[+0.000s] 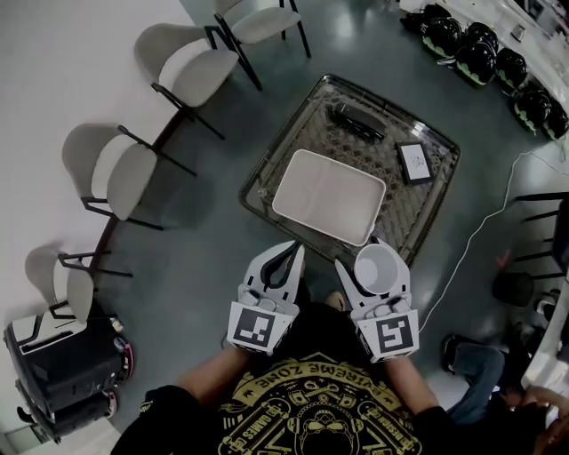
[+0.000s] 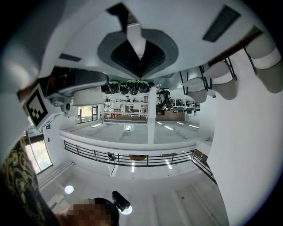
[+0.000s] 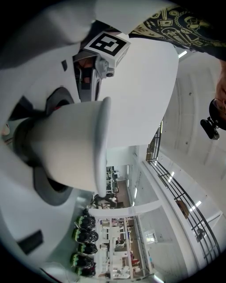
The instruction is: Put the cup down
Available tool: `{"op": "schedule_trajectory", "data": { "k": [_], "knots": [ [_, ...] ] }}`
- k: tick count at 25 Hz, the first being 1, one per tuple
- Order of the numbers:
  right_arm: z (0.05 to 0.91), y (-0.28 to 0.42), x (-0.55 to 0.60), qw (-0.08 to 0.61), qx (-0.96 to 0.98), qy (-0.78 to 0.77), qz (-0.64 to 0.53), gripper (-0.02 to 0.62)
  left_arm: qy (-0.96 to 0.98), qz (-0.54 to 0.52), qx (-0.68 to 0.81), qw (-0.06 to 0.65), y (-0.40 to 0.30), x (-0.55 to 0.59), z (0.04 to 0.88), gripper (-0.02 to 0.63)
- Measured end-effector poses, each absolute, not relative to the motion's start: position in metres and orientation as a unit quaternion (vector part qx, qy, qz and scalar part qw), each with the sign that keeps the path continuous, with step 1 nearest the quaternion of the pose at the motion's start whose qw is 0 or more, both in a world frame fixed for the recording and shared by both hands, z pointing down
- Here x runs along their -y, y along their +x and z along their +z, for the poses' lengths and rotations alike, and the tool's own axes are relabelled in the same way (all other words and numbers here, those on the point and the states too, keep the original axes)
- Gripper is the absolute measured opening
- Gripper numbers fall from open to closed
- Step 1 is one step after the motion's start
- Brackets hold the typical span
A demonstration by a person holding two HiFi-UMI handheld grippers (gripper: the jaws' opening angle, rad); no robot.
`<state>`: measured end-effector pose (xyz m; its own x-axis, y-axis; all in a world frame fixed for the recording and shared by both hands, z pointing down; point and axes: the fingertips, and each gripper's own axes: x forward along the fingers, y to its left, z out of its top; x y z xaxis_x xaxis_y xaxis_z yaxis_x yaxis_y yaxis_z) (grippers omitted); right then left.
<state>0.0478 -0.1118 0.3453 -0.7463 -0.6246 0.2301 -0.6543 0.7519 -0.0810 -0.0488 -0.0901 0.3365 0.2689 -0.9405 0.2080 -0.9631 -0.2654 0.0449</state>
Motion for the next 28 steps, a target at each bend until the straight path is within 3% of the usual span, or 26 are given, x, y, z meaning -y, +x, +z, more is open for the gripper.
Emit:
{"op": "schedule_trajectory", "data": {
  "k": [28],
  "knots": [
    [0.427, -0.024, 0.216, 0.139, 0.878, 0.442, 0.117, 0.276, 0.854, 0.142, 0.487, 0.117, -0.103, 0.193, 0.431, -0.004]
  ]
}}
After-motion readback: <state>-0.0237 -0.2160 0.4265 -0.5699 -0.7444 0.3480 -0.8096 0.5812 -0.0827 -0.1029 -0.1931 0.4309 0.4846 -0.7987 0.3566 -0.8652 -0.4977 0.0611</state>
